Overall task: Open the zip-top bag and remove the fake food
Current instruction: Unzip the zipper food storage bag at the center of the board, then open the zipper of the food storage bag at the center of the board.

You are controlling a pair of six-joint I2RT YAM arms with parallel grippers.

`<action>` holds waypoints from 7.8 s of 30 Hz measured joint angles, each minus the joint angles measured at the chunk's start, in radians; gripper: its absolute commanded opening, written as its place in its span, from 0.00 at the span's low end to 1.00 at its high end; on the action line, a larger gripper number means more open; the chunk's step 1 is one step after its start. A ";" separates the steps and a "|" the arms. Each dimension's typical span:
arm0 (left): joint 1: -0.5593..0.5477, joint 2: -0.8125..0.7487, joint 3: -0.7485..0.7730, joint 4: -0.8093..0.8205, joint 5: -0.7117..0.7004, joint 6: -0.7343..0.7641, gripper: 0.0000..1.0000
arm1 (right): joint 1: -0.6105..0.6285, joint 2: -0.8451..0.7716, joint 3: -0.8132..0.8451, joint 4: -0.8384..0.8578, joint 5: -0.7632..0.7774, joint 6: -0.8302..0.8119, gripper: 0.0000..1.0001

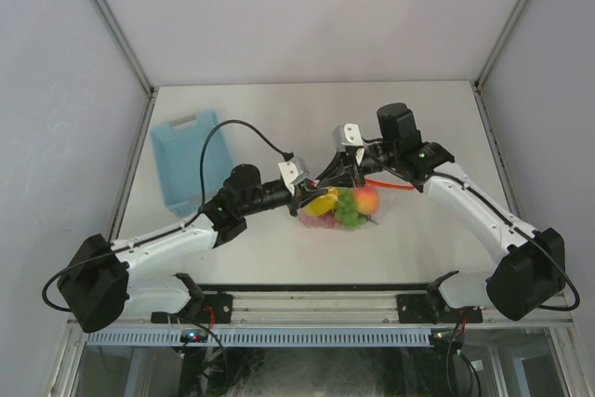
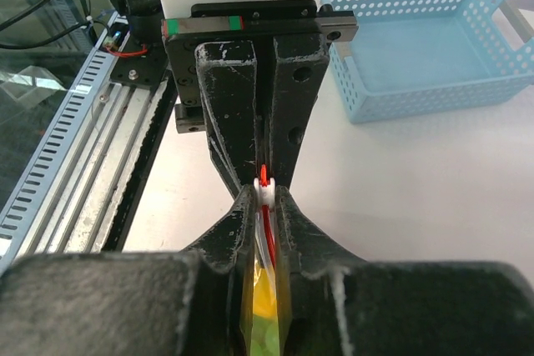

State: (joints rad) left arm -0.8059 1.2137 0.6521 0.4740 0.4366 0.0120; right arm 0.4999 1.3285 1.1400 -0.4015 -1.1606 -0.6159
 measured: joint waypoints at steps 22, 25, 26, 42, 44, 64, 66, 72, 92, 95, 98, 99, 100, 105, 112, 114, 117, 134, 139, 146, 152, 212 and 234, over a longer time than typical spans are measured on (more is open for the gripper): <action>-0.003 -0.050 -0.002 -0.032 -0.052 0.010 0.00 | -0.061 -0.031 0.000 -0.072 0.008 -0.058 0.00; -0.003 -0.051 -0.002 -0.032 -0.056 0.010 0.00 | -0.069 -0.035 0.000 -0.083 0.009 -0.062 0.00; -0.003 -0.051 -0.002 -0.032 -0.059 0.010 0.00 | -0.073 -0.036 0.000 -0.086 0.010 -0.064 0.00; -0.001 -0.056 -0.003 -0.033 -0.067 0.010 0.00 | -0.122 -0.049 0.000 -0.151 0.016 -0.107 0.00; 0.001 -0.056 -0.003 -0.033 -0.066 0.010 0.00 | -0.130 -0.051 0.000 -0.161 0.016 -0.111 0.00; 0.008 -0.057 -0.003 -0.032 -0.063 0.008 0.00 | -0.218 -0.080 0.000 -0.311 0.038 -0.200 0.00; 0.008 -0.057 -0.003 -0.032 -0.063 0.008 0.00 | -0.229 -0.081 0.000 -0.321 0.040 -0.207 0.00; 0.011 -0.057 -0.003 -0.032 -0.062 0.008 0.00 | -0.259 -0.089 0.000 -0.366 0.053 -0.238 0.00; 0.017 -0.058 -0.003 -0.028 -0.056 0.007 0.00 | -0.358 -0.108 0.000 -0.497 0.082 -0.337 0.00; 0.017 -0.058 -0.003 -0.028 -0.055 0.007 0.00 | -0.370 -0.111 0.000 -0.518 0.084 -0.352 0.00; 0.018 -0.058 -0.003 -0.028 -0.055 0.007 0.00 | -0.384 -0.111 0.000 -0.540 0.088 -0.368 0.00; 0.018 -0.058 -0.003 -0.028 -0.055 0.007 0.00 | -0.388 -0.111 0.000 -0.546 0.089 -0.373 0.00; 0.018 -0.058 -0.003 -0.028 -0.055 0.007 0.00 | -0.392 -0.111 0.000 -0.553 0.090 -0.378 0.00; 0.020 -0.058 -0.003 -0.028 -0.050 0.006 0.00 | -0.411 -0.112 0.000 -0.583 0.103 -0.401 0.00; 0.024 -0.058 -0.003 -0.027 -0.041 0.006 0.00 | -0.444 -0.116 0.000 -0.615 0.114 -0.427 0.00; 0.024 -0.058 -0.003 -0.027 -0.040 0.006 0.00 | -0.456 -0.116 0.000 -0.628 0.116 -0.437 0.00; 0.024 -0.058 -0.003 -0.027 -0.040 0.006 0.00 | -0.473 -0.116 0.000 -0.648 0.124 -0.454 0.00; 0.024 -0.064 -0.018 -0.014 -0.039 0.006 0.00 | -0.557 -0.116 0.000 -0.728 0.153 -0.537 0.00; 0.027 -0.064 -0.018 -0.012 -0.038 0.006 0.00 | -0.579 -0.115 0.000 -0.748 0.163 -0.560 0.00; 0.030 -0.064 -0.018 -0.011 -0.037 0.005 0.00 | -0.602 -0.112 0.000 -0.771 0.177 -0.591 0.00; 0.031 -0.064 -0.018 -0.011 -0.036 -0.001 0.00 | -0.623 -0.109 0.000 -0.780 0.187 -0.609 0.00; 0.076 -0.021 0.039 -0.336 0.259 0.131 0.00 | -0.224 -0.129 -0.045 -0.462 0.071 -0.317 0.43; 0.076 -0.014 0.052 -0.360 0.260 0.126 0.00 | -0.153 -0.162 -0.111 -0.402 0.273 -0.330 0.27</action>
State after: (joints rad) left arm -0.7296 1.1992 0.7040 0.1135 0.6964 0.1383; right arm 0.3473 1.1667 1.0286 -0.8032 -0.8879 -0.9459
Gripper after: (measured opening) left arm 0.005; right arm 0.280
